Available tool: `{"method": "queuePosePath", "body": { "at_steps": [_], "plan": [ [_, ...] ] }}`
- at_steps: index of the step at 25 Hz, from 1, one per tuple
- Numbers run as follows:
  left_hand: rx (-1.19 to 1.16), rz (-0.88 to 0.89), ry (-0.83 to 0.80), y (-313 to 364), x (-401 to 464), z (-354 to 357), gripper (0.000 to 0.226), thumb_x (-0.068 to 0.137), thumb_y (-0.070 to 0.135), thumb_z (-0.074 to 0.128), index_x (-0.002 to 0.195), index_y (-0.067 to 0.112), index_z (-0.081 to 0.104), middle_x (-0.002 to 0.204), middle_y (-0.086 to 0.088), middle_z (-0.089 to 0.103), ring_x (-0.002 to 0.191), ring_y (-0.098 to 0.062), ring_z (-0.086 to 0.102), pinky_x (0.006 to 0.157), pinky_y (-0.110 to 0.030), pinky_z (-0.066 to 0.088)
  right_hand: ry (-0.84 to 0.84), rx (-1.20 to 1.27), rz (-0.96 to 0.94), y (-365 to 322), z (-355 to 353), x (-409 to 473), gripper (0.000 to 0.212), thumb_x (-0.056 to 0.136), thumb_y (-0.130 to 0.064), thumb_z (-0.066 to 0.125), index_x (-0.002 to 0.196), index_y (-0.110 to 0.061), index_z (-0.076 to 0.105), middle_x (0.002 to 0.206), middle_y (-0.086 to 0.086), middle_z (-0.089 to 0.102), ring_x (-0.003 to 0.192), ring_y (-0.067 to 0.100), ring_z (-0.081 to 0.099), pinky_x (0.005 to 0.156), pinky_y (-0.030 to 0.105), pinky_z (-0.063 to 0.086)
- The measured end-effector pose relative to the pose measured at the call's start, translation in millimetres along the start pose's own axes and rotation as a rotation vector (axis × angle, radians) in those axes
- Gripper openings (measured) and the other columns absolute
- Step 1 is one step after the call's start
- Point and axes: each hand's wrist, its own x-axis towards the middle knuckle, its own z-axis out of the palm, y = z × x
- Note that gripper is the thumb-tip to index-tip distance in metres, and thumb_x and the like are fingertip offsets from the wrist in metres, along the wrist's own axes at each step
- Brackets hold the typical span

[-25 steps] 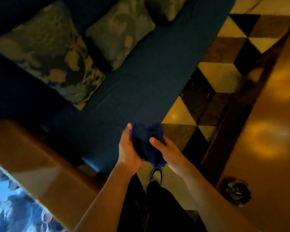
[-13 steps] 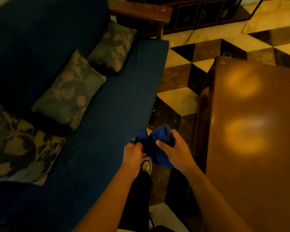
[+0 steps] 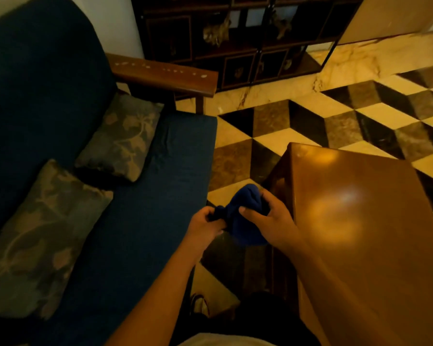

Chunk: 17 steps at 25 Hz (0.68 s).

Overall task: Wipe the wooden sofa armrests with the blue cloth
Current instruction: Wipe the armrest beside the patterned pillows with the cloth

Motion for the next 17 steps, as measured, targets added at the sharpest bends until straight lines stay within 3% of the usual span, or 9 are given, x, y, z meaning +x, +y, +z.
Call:
{"method": "queuePosePath", "body": {
  "at_steps": [2,4,6,9,11,14,17],
  "plan": [
    [0.175,0.064,-0.049,36.5,39.4,12.1,0.029,0.085,-0.003,0.069,0.111,0.001,0.058,0.114,-0.023,0.063,0.105,-0.034,0.064,0.1,-0.061,0.049,0.072,0.077,0.043,-2.2,-18.4,45.5,0.018,0.091,-0.016,0.076,0.1,-0.008,0.062,0.093,0.013,0.067,0.083,0.017,0.068,0.071,0.029,0.052],
    [0.234,0.156,-0.17,73.1,81.0,27.9,0.056,0.084,-0.009,0.069,0.133,0.011,0.051,0.132,-0.005,0.056,0.118,-0.022,0.058,0.102,-0.054,0.052,0.103,0.16,0.086,3.3,-35.0,96.5,0.014,0.091,-0.018,0.076,0.1,-0.018,0.065,0.095,0.003,0.072,0.085,0.011,0.071,0.071,0.025,0.057],
    [0.273,0.228,-0.252,107.7,129.5,44.5,0.07,0.082,-0.016,0.064,0.142,0.016,0.05,0.14,-0.002,0.055,0.126,-0.02,0.056,0.1,-0.049,0.054,0.104,0.249,0.143,10.2,-51.3,155.6,0.015,0.091,-0.019,0.076,0.102,-0.022,0.067,0.097,0.0,0.074,0.089,0.014,0.073,0.077,0.032,0.06],
    [0.242,0.235,-0.197,167.1,194.4,68.5,0.036,0.072,-0.005,0.058,0.103,0.011,0.067,0.098,-0.011,0.069,0.089,-0.024,0.062,0.068,-0.037,0.051,0.075,0.353,0.184,15.6,-86.6,252.6,0.009,0.092,-0.021,0.075,0.096,-0.022,0.066,0.091,-0.001,0.074,0.084,0.017,0.072,0.074,0.036,0.058],
    [0.158,0.198,-0.119,198.7,222.2,75.6,0.017,0.073,0.0,0.065,0.083,0.014,0.062,0.073,0.004,0.067,0.073,-0.016,0.058,0.059,-0.022,0.045,0.006,0.29,0.171,11.1,-107.2,305.8,0.015,0.092,-0.023,0.075,0.09,-0.018,0.061,0.085,0.002,0.068,0.079,0.015,0.068,0.068,0.034,0.053],
    [0.175,0.123,-0.089,245.3,268.2,83.4,0.021,0.083,0.004,0.077,0.085,0.018,0.062,0.076,0.01,0.072,0.074,-0.008,0.069,0.062,-0.022,0.052,-0.065,0.145,0.153,-2.6,-137.3,390.3,0.025,0.089,-0.029,0.078,0.084,-0.018,0.056,0.077,-0.001,0.063,0.067,0.005,0.065,0.055,0.02,0.047],
    [0.198,0.058,0.026,273.1,321.4,76.7,0.026,0.079,0.01,0.082,0.07,0.022,0.06,0.07,0.005,0.066,0.064,-0.007,0.064,0.057,-0.024,0.049,-0.138,-0.033,0.147,-11.5,-145.6,472.0,0.031,0.087,-0.034,0.079,0.095,-0.013,0.058,0.088,0.002,0.068,0.081,0.012,0.069,0.059,0.023,0.05]
  ]
}}
